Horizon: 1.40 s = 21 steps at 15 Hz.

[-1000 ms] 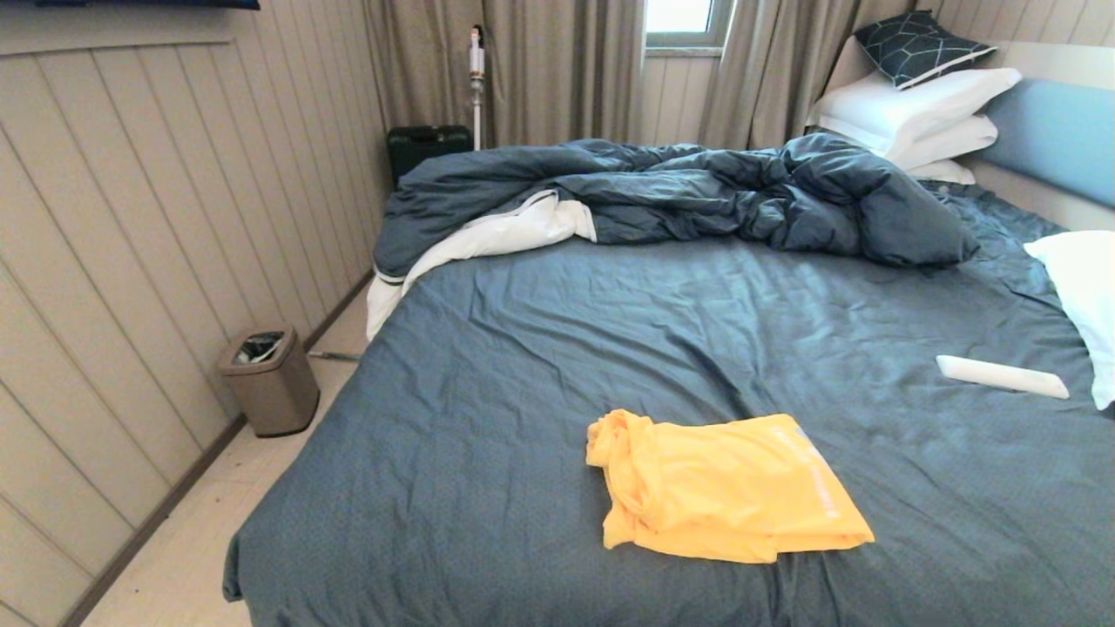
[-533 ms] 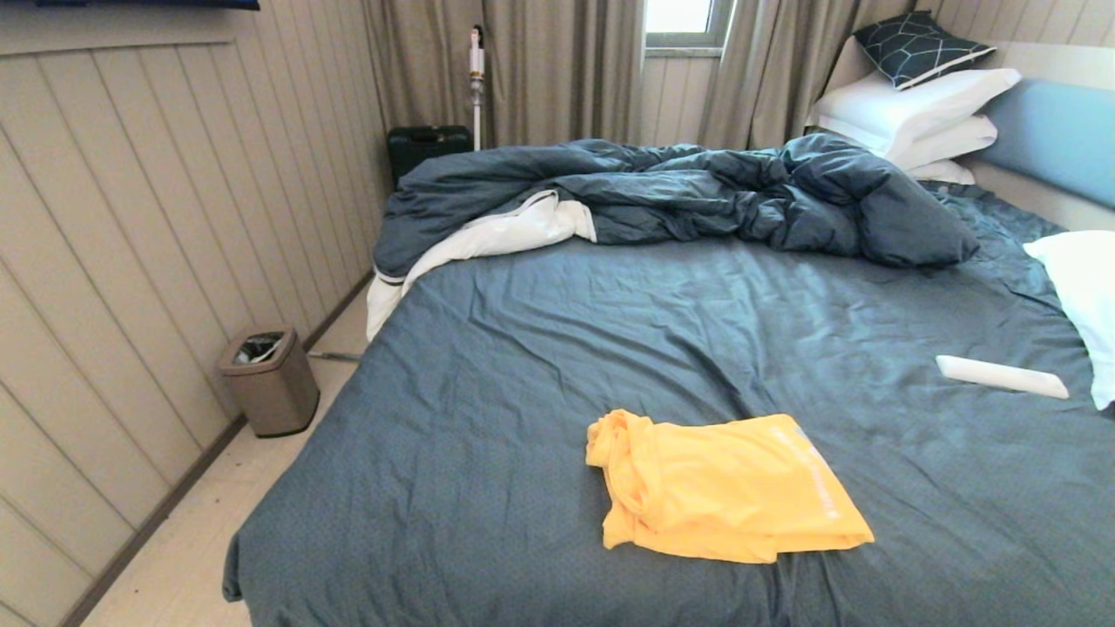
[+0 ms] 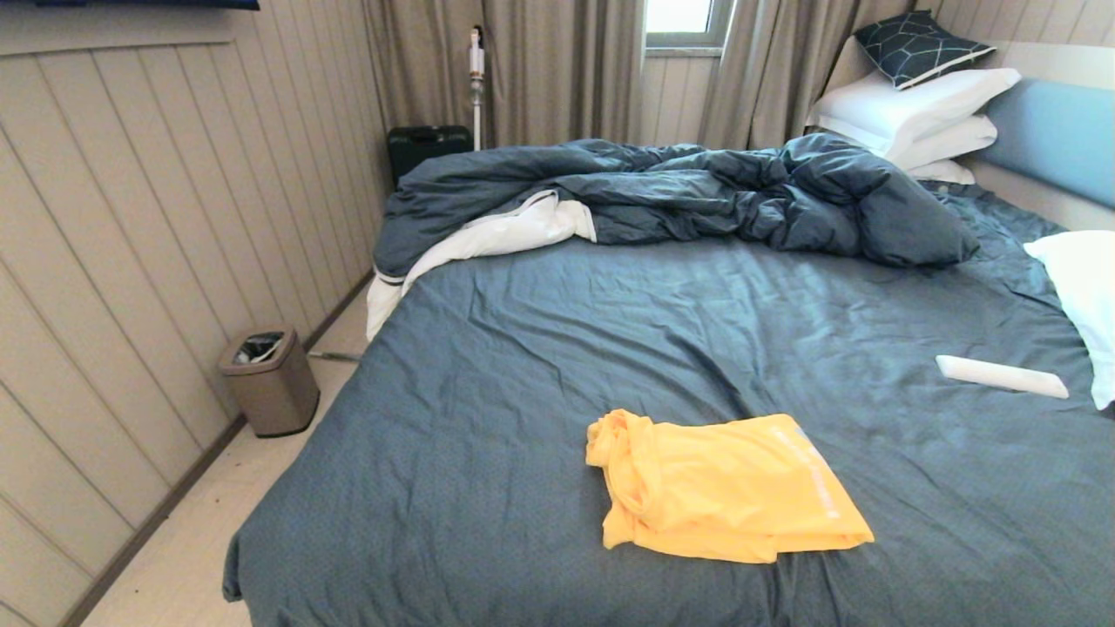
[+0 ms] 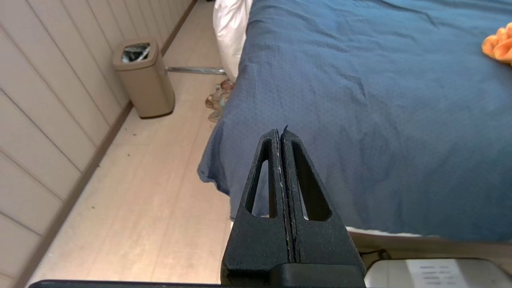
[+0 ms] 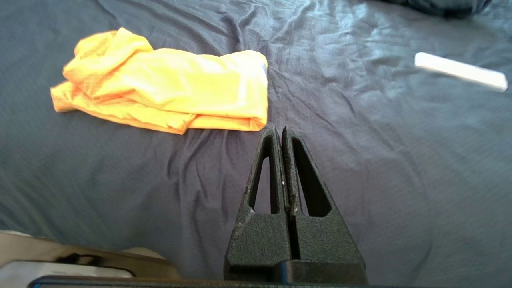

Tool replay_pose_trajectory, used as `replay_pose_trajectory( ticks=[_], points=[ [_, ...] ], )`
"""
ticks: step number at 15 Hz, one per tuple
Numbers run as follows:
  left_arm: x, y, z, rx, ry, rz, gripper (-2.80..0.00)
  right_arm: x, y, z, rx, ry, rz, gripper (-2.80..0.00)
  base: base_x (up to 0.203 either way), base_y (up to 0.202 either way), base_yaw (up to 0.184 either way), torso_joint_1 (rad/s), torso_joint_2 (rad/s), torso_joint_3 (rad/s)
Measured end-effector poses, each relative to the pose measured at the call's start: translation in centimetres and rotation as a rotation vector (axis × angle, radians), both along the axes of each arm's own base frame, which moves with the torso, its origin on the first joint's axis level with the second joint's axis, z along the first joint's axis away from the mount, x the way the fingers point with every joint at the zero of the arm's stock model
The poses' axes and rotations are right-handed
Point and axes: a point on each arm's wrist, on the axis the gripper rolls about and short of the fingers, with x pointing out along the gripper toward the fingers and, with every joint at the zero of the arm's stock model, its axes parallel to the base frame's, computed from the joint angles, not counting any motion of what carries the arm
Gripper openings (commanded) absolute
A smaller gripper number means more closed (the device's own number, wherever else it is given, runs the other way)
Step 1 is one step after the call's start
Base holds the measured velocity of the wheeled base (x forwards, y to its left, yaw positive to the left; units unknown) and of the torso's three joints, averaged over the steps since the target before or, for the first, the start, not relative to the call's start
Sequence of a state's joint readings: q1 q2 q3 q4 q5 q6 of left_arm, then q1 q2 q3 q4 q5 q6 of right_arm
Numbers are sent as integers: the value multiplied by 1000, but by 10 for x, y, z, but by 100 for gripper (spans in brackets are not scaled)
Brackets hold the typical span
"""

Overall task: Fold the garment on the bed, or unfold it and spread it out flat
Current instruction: Unford the yellow T-shirt

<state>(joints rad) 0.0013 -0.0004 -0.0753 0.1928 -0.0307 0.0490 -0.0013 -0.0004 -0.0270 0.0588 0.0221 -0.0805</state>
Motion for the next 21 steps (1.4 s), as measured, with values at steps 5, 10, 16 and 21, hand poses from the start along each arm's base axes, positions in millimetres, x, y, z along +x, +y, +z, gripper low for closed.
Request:
replay_pose_trajectory(
  ticks=[5,10,16,21],
  points=[
    [0,1,1,-55,-9,48,-280,1,0,-2,91,-1,-23,-280,0,0,0,0,0,0],
    [0,1,1,-55,-9,49,-280,1,0,-2,91,0,-24,-280,0,0,0,0,0,0],
    [0,1,1,-54,-10,49,-280,1,0,-2,91,0,-24,-280,0,0,0,0,0,0],
    [0,1,1,-54,-10,49,-280,1,0,-2,91,0,-24,-280,0,0,0,0,0,0]
  ],
)
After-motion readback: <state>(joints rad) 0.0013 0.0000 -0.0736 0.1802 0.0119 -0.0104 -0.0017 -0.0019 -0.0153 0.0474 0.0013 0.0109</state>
